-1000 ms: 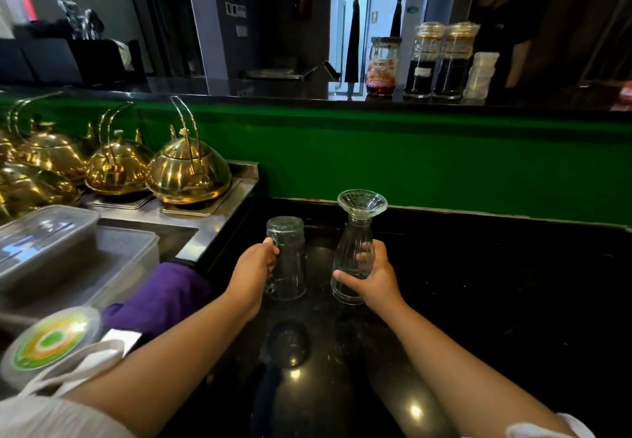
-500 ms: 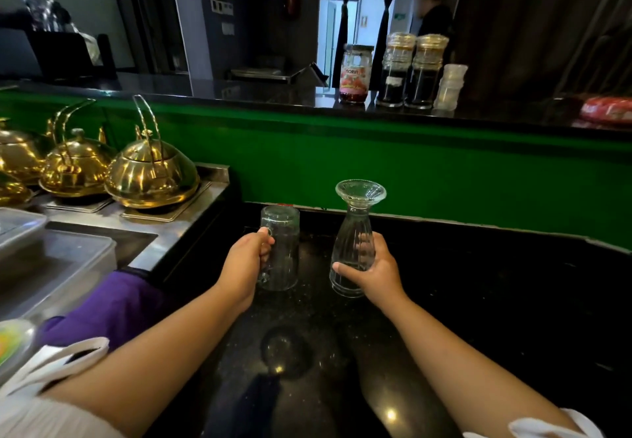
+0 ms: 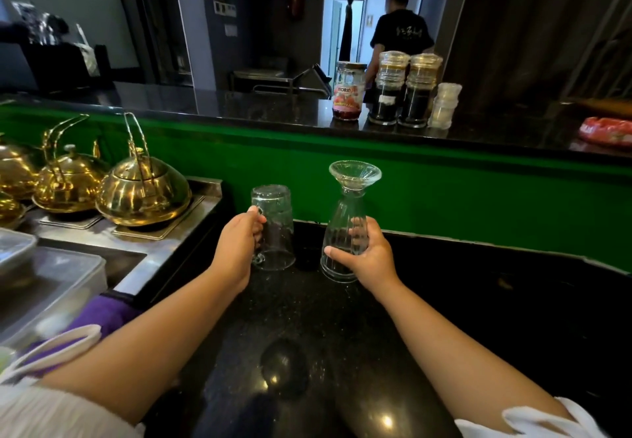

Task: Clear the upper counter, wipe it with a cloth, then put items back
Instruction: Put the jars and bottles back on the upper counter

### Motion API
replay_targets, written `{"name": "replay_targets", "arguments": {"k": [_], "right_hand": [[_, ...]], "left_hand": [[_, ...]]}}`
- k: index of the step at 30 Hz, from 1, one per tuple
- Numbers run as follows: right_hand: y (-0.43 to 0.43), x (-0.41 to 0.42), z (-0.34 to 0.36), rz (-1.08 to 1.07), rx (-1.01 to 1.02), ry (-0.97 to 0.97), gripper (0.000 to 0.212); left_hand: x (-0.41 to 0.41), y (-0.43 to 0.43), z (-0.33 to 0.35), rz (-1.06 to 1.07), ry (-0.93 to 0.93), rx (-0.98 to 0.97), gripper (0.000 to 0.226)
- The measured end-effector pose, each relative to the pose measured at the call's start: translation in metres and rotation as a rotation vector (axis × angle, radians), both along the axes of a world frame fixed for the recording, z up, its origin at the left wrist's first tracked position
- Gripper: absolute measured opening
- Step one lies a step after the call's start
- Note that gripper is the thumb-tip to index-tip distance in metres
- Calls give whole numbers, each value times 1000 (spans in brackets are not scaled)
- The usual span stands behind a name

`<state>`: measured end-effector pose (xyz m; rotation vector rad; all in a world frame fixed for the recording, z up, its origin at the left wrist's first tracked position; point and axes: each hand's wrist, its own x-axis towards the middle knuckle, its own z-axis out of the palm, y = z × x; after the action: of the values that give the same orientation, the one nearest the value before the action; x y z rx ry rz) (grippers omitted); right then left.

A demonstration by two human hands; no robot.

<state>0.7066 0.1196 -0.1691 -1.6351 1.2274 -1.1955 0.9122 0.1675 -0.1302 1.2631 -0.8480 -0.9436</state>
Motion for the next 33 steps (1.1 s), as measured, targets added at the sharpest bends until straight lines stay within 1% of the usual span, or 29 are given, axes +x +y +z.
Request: {"name": "replay_targets", "arguments": {"k": [5, 8, 11, 14, 15, 18, 20, 24, 26, 30, 33], "right_hand": [[-14, 23, 43, 4, -45, -18, 77], [-33, 44, 81, 14, -67, -52, 75], [-54, 66, 122, 3, -80, -62, 83], [-77, 85, 159, -15, -126, -64, 73], [-84, 90, 169, -19, -135, -62, 73], [-116, 108, 193, -48, -146, -63, 84], [-140, 119, 203, -76, -154, -47, 86], [-185, 136, 214, -133, -157, -23, 77], [-204, 143, 216, -166, -165, -13, 77], [-235, 155, 215, -194, -145, -66, 87], [-251, 159, 213, -218, -144, -21, 81]], "left_hand": [[21, -20, 41, 45, 89, -74, 33], [40, -36, 79, 66, 76, -122, 31], [57, -55, 120, 106, 42, -184, 33], [74, -82, 155, 123, -11, -229, 33], [80, -92, 163, 120, -9, -237, 33], [92, -126, 182, 116, -15, -252, 34], [98, -145, 190, 108, -35, -264, 33], [105, -182, 192, 82, -98, -277, 31], [107, -202, 191, 89, -93, -268, 31], [110, -240, 184, 86, -66, -252, 30], [114, -264, 175, 95, -64, -235, 30]]}}
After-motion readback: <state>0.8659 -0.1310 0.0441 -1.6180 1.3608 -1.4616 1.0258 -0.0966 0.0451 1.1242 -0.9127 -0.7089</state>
